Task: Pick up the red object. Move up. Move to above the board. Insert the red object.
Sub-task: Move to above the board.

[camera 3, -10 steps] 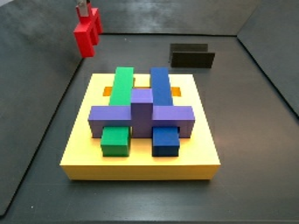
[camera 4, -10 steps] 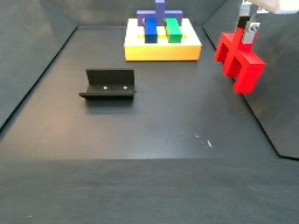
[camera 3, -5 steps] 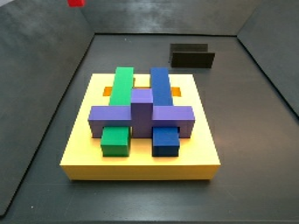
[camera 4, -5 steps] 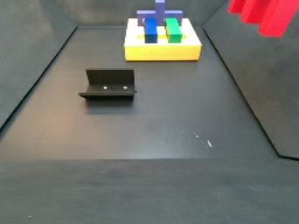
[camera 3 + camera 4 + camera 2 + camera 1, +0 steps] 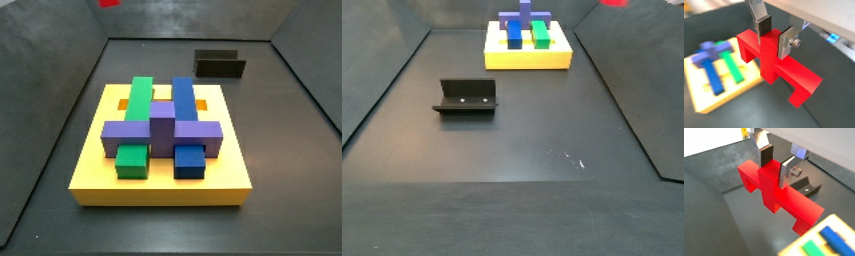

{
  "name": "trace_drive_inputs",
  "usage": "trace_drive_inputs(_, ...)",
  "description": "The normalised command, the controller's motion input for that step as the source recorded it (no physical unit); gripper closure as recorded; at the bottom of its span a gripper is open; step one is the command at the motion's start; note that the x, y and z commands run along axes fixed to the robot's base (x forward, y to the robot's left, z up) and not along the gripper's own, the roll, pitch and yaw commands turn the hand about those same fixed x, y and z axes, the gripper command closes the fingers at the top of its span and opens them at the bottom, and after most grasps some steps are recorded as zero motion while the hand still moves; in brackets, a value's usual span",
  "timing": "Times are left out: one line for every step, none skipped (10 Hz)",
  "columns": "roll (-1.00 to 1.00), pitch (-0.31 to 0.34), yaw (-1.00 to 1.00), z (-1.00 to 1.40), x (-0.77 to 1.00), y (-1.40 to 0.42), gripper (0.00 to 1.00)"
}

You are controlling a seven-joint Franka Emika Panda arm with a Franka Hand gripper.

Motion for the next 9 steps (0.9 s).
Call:
trace_drive_inputs(-0.02, 0.059, 1.00, 0.21, 0.98, -1.40, 1.00)
trace_drive_inputs(-0.02, 0.061, 1.00, 0.22, 0.96, -1.40, 1.00)
trace_drive_inputs(-0.02, 0.073, 1.00, 0.22, 1.01, -1.40, 1.00)
trace_drive_inputs(-0.01, 0.079, 1.00, 0.22, 1.05, -1.40, 1.00)
trace_drive_inputs(0.00, 0.095, 1.00, 0.10, 0.52, -0.62, 1.00)
trace_drive_inputs(0.00, 0.096, 1.00, 0.07, 0.27, -0.29, 1.00)
trace_drive_inputs(0.00, 0.082, 1.00, 0.05, 0.07, -0.09, 1.00)
trace_drive_inputs(0.00, 0.077, 1.00, 0.04, 0.03, -0.07, 1.00)
trace_drive_inputs(0.00, 0.083, 1.00, 0.03, 0.04, -0.04, 1.00)
